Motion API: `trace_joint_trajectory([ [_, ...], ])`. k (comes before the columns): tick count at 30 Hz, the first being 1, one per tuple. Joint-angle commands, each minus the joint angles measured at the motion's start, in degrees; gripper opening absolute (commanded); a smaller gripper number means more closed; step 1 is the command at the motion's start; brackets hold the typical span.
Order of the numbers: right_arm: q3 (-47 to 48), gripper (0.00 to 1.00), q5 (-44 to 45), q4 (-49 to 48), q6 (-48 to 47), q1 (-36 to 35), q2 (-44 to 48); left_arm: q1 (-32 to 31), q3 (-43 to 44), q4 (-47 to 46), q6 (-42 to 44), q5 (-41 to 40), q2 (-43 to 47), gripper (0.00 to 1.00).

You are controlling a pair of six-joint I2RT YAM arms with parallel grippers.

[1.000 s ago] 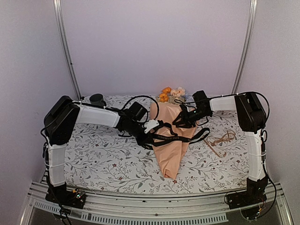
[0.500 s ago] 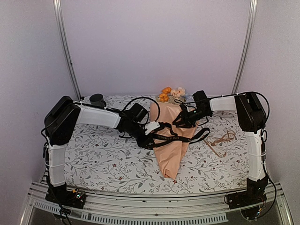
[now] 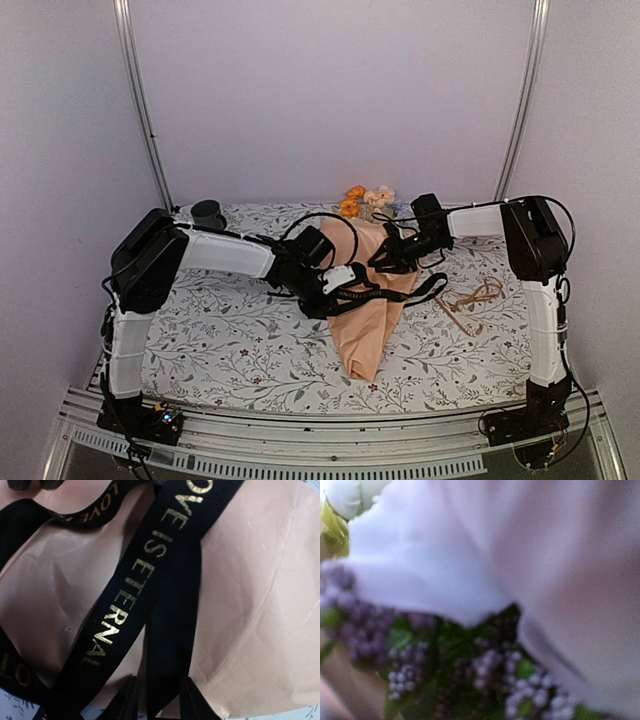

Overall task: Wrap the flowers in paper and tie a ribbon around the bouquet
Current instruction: Cross the ribbon over the folded bouquet.

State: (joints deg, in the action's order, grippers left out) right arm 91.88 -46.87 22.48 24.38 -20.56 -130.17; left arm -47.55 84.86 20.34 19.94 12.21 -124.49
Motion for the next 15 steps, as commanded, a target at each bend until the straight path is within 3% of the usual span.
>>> trace_joint_trajectory([
  [1,-1.7,0.34,1.0,2.5,0.5,0.1,-1.5,-1.2,0.5,3.3,1.2,-5.6,-2.1,0.17],
  [4,-1.7,0.34,1.0,2.5,0.5,0.1,-1.4,-1.2,0.5,3.5,1.0,-5.7,-1.5,0.0],
  [15,-1.9,0.34,1.1,2.6,0.5,0.2,-1.6,-1.3,-3.5,-1.9,-0.2,1.6,7.7,0.0],
])
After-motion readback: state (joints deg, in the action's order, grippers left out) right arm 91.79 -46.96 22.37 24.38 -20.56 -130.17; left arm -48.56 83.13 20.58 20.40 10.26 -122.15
